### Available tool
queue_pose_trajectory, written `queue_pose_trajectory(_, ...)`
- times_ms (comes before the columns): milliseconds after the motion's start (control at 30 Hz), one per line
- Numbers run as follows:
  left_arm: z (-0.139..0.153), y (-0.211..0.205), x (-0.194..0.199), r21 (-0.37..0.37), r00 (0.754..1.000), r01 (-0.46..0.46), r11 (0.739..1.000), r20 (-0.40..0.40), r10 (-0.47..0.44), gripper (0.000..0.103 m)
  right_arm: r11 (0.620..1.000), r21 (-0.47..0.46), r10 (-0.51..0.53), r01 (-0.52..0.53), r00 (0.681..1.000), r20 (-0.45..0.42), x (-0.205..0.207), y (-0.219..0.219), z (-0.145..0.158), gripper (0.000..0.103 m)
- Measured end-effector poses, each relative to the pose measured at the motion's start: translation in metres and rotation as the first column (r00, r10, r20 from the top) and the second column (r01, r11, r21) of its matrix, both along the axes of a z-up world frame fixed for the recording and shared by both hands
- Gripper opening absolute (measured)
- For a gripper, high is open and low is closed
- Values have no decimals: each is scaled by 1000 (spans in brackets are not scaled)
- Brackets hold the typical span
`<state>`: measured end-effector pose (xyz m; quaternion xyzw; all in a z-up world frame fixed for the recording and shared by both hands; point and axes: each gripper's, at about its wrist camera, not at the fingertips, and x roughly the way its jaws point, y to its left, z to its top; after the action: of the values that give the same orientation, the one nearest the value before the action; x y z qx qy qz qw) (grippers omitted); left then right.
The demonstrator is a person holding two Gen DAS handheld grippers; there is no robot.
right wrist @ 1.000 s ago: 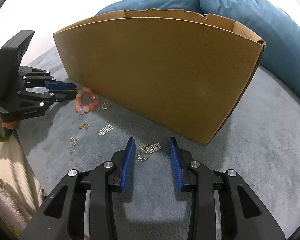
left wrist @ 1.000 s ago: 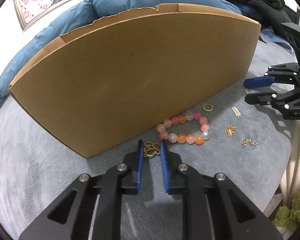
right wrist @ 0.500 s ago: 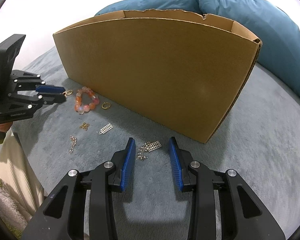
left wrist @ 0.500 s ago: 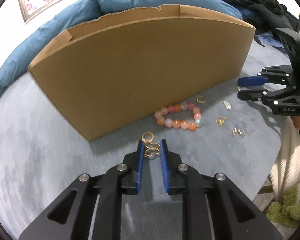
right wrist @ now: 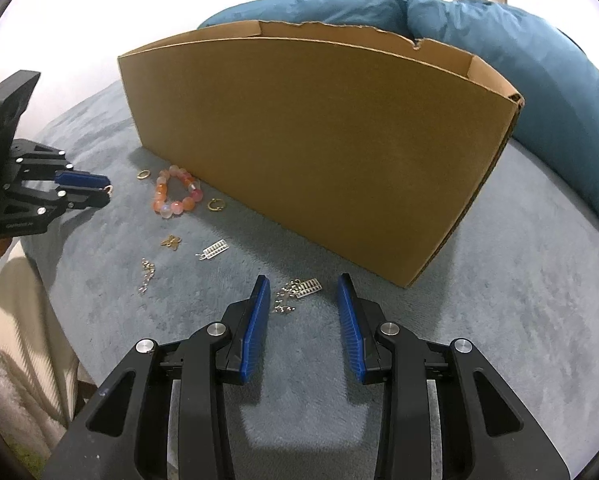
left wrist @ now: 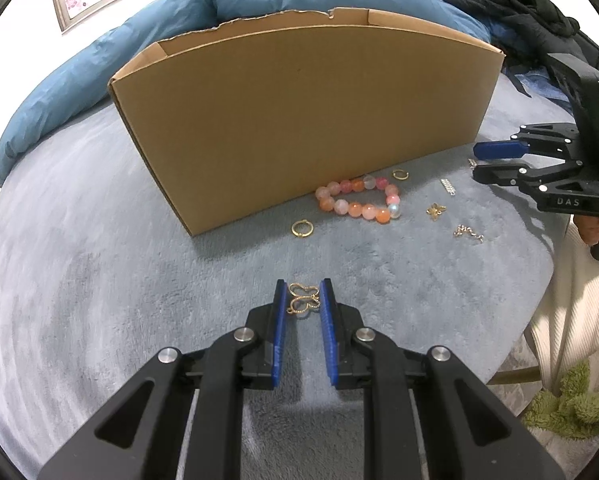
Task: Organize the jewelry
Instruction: 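Close the left gripper on the gold charm while the right gripper closes on the silver charm, then lift both held charms and carry them over the cardboard box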
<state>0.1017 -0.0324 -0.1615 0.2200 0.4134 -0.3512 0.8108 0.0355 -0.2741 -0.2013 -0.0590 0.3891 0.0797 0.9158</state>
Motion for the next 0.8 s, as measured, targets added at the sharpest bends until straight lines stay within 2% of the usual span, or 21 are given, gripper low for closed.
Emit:
queue_pose_trajectory(233,-2,0,0,-2,1000,4,1000,6,-4,15,999,-9,46,-46,999,-20,4,0,-8,36)
queue_pose_trajectory(467,-3,0,-2,-2,1000,7,1000,14,-7,15,997,51,56,-54,998,-40,8,-11,-8,16)
queue_pose_trajectory(800,-1,0,-4,-8,1000,3,1000,22,-3,15,998,51,37,-36,999,-24,2,-10,-1,15)
